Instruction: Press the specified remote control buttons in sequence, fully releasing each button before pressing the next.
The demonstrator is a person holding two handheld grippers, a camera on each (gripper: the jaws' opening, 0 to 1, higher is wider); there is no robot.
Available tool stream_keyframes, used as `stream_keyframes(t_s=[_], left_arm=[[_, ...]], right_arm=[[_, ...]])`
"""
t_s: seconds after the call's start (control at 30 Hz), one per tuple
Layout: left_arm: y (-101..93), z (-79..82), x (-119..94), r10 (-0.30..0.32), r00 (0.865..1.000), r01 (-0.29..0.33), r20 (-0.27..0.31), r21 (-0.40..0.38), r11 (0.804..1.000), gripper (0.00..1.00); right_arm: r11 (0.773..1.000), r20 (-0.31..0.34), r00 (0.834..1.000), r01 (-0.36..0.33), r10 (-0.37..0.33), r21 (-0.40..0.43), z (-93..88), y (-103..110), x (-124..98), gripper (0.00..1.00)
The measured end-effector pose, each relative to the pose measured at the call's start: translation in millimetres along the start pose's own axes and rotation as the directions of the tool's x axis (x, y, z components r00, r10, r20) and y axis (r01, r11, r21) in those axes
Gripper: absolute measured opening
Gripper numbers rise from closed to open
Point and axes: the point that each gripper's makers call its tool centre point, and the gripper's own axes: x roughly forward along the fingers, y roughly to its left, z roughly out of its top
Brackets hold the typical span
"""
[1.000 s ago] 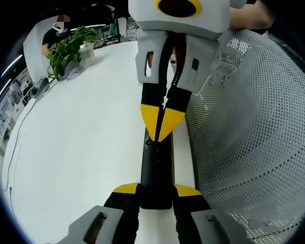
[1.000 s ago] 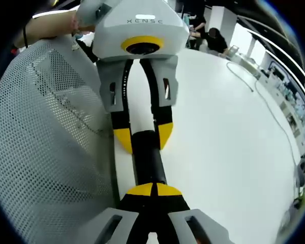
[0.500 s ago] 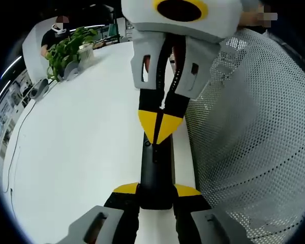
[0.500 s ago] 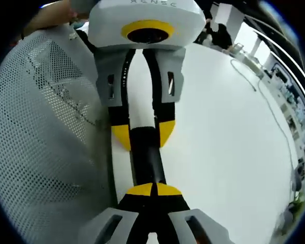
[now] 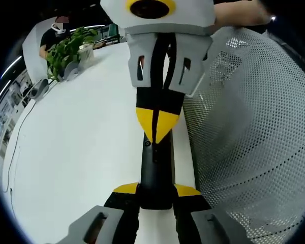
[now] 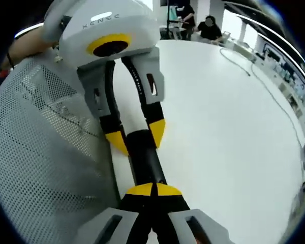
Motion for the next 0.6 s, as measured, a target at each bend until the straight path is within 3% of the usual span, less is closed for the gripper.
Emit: stream_keyframes(t_s=[0.47,0.6], left_arm=[[0.1,-0.3,0.0,-0.001,1.0,0.001,0.0,0.001,1.0,0.26],[0.3,-0.2,0.2,-0.001,1.0,0.001,-0.002,0.001,1.0,0.26]], right_arm=[[0.999,-0.053,0.998,-0.043,0.042,-0.011,-0.8,-6.6,3.4,0.0],[0.996,-0.098,0.993,-0.072,0.068,-0.045,-0.1,-6.9,5.1,0.0]])
